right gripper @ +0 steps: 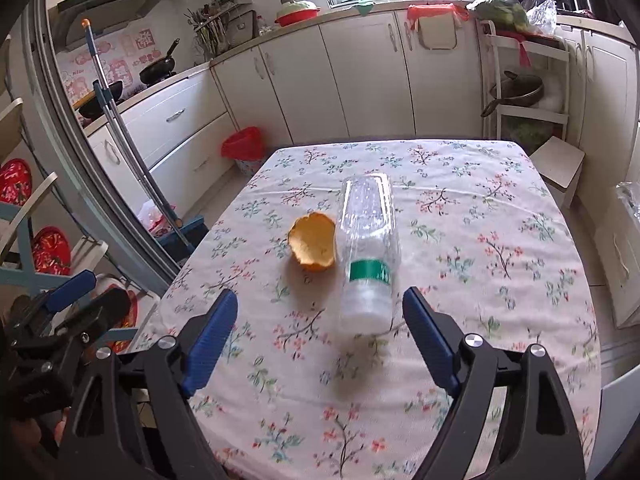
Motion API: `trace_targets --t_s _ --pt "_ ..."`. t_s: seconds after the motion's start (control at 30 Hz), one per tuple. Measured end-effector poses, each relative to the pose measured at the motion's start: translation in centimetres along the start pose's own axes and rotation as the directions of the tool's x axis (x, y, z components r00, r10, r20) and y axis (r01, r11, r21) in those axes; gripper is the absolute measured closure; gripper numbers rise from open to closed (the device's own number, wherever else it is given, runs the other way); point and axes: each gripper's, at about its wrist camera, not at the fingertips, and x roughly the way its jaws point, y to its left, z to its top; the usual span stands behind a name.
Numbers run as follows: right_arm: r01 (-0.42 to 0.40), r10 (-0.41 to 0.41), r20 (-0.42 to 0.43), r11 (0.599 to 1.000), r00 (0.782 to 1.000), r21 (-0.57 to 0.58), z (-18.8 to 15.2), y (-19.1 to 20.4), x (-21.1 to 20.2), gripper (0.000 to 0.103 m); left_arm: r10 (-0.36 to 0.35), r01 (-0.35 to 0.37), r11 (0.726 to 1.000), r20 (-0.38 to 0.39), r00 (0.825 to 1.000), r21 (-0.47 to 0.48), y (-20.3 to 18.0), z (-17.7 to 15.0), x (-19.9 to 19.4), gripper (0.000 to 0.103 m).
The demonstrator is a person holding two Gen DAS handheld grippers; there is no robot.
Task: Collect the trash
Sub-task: 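Move both tools back to the table toward the orange peel and bottle, then grasp the clear plastic bottle with the right tool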
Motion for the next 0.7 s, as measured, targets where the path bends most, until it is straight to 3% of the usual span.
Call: trace_targets --t_s 0.7 --pt "0.04 -0.036 -0.094 0.998 0.995 0.043 3.9 -2.8 9.3 0.022 0.017 -0.023 0.998 -0.118 0.993 -0.053 0.5 4.3 10.3 0.008"
